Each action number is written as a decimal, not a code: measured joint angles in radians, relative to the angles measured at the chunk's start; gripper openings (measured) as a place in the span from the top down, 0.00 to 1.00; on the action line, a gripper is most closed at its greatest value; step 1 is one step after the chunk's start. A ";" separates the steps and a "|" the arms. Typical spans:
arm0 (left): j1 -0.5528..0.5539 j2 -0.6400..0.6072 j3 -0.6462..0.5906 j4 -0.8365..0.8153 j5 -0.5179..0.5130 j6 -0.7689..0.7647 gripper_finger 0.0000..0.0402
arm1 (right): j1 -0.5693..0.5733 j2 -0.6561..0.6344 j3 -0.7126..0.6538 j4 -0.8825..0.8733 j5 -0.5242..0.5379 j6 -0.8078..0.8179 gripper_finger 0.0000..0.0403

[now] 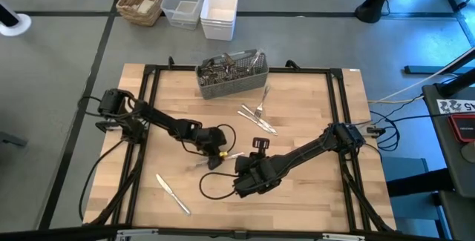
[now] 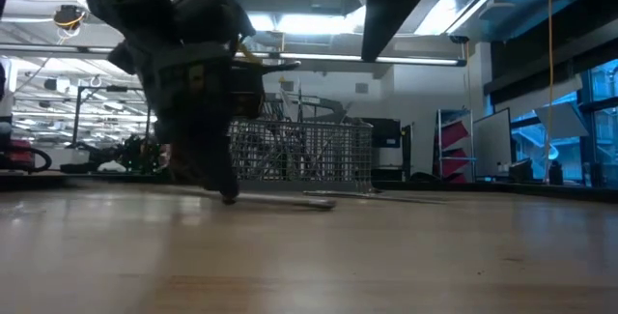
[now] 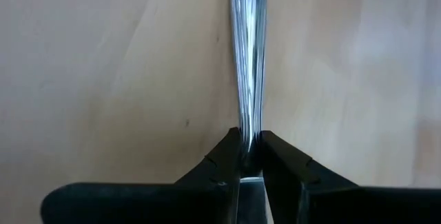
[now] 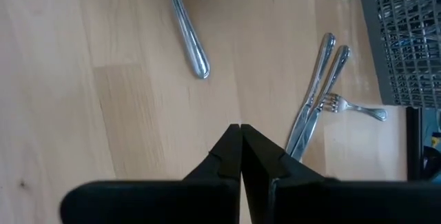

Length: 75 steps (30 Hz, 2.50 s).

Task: Sort silverware
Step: Put the silver spoon into the silverware rack

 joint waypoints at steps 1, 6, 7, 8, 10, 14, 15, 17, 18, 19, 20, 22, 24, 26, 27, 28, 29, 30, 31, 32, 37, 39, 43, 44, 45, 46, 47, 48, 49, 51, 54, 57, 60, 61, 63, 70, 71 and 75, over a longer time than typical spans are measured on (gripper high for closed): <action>0.007 0.000 0.000 0.010 0.012 -0.011 0.89 | 0.000 0.000 0.000 -0.007 0.000 0.000 0.99; 0.043 0.000 0.000 0.049 0.079 -0.065 0.89 | 0.003 0.000 0.000 -0.052 -0.001 0.002 0.99; 0.050 0.000 0.000 0.057 0.094 -0.074 0.89 | 0.005 0.000 0.000 -0.056 0.001 0.002 0.99; 0.055 0.000 0.000 0.061 0.107 -0.081 0.89 | 0.007 0.000 0.000 -0.063 0.003 0.002 0.99; 0.068 0.000 0.000 0.063 0.131 -0.102 0.89 | 0.014 0.000 0.000 -0.077 0.009 0.002 0.99; 0.089 0.000 0.000 0.107 0.190 -0.145 0.89 | 0.027 -0.001 0.000 -0.111 0.016 0.004 0.99; 0.095 0.000 0.001 0.125 0.206 -0.162 0.89 | 0.028 -0.002 0.000 -0.124 0.019 0.005 0.99; 0.110 -0.001 0.001 0.164 0.240 -0.196 0.89 | 0.034 -0.002 -0.001 -0.148 0.026 0.013 0.99; 0.119 -0.001 0.001 0.186 0.254 -0.218 0.89 | 0.034 -0.006 -0.002 -0.147 0.027 0.013 0.99; 0.128 -0.001 0.001 0.209 0.266 -0.243 0.89 | 0.038 -0.011 -0.002 -0.146 0.027 0.012 0.99; 0.137 -0.001 0.001 0.235 0.281 -0.268 0.89 | 0.040 -0.019 -0.002 -0.146 0.032 0.012 0.99; 0.157 -0.001 0.002 0.291 0.311 -0.324 0.89 | 0.045 -0.040 -0.002 -0.147 0.049 0.012 0.99; 0.180 -0.001 0.002 0.355 0.348 -0.394 0.89 | 0.051 -0.067 -0.002 -0.145 0.078 0.011 0.99; 0.203 -0.001 0.002 0.417 0.369 -0.469 0.89 | 0.054 -0.100 -0.002 -0.147 0.110 0.011 0.99; 0.216 -0.001 0.002 0.451 0.377 -0.514 0.89 | 0.058 -0.117 -0.002 -0.147 0.125 0.011 0.99; 0.229 -0.001 0.002 0.487 0.384 -0.563 0.89 | 0.060 -0.138 -0.002 -0.147 0.138 0.008 0.99; 0.239 -0.001 0.002 0.522 0.386 -0.607 0.89 | 0.059 -0.155 -0.002 -0.147 0.153 0.004 0.99; 0.250 -0.001 0.002 0.558 0.386 -0.653 0.89 | 0.059 -0.171 -0.002 -0.147 0.166 0.002 0.99; 0.261 -0.002 0.002 0.593 0.387 -0.692 0.89 | 0.059 -0.188 -0.002 -0.147 0.181 0.000 0.99; 0.271 -0.002 0.002 0.630 0.387 -0.732 0.89 | 0.058 -0.203 -0.002 -0.146 0.198 -0.005 0.99; 0.316 -0.002 0.002 0.778 0.377 -0.893 0.89 | 0.056 -0.277 -0.002 -0.146 0.295 -0.068 0.99; 0.333 -0.003 0.003 0.806 0.349 -0.927 0.89 | 0.050 -0.305 -0.002 -0.146 0.334 -0.099 0.99; 0.368 -0.003 0.003 0.819 0.279 -0.972 0.89 | 0.029 -0.366 -0.002 -0.146 0.393 -0.163 0.99; 0.375 -0.003 0.003 0.818 0.261 -0.984 0.89 | 0.019 -0.383 -0.002 -0.147 0.410 -0.187 0.99; 0.379 -0.003 0.003 0.817 0.242 -0.999 0.89 | 0.007 -0.400 -0.002 -0.146 0.431 -0.210 0.99; 0.383 -0.003 0.003 0.819 0.227 -1.015 0.89 | -0.006 -0.417 -0.002 -0.146 0.445 -0.234 0.99; 0.385 -0.003 0.003 0.819 0.208 -1.031 0.89 | -0.021 -0.434 -0.002 -0.146 0.461 -0.255 0.99; 0.387 -0.003 0.003 0.819 0.188 -1.054 0.89 | -0.038 -0.451 -0.002 -0.147 0.476 -0.277 0.99; 0.387 -0.003 0.003 0.820 0.164 -1.075 0.89 | -0.056 -0.468 -0.002 -0.147 0.487 -0.299 0.99; 0.382 -0.003 0.003 0.834 0.112 -1.108 0.89 | -0.097 -0.503 -0.002 -0.147 0.498 -0.334 0.99; 0.374 -0.003 0.003 0.887 0.010 -1.160 0.89 | -0.163 -0.552 -0.001 -0.147 0.500 -0.378 0.99; 0.369 -0.003 0.003 0.942 -0.105 -1.179 0.89 | -0.224 -0.598 -0.001 -0.147 0.500 -0.440 0.99; 0.361 -0.003 0.003 0.968 -0.240 -1.186 0.89 | -0.281 -0.643 -0.001 -0.146 0.475 -0.501 0.99; 0.357 -0.003 0.003 0.970 -0.283 -1.195 0.89 | -0.299 -0.659 -0.001 -0.146 0.451 -0.523 0.99; 0.347 -0.003 0.003 0.969 -0.376 -1.205 0.89 | -0.334 -0.693 -0.001 -0.142 0.387 -0.560 0.99; 0.326 -0.003 0.003 0.909 -0.602 -1.262 0.89 | -0.446 -0.844 -0.023 0.016 0.011 -0.719 0.99; 0.322 -0.003 0.003 0.889 -0.615 -1.286 0.89 | -0.457 -0.872 -0.047 0.056 -0.037 -0.744 0.99; 0.302 -0.003 0.027 0.790 -0.691 -1.375 0.89 | -0.482 -0.995 -0.205 0.222 -0.148 -0.821 0.99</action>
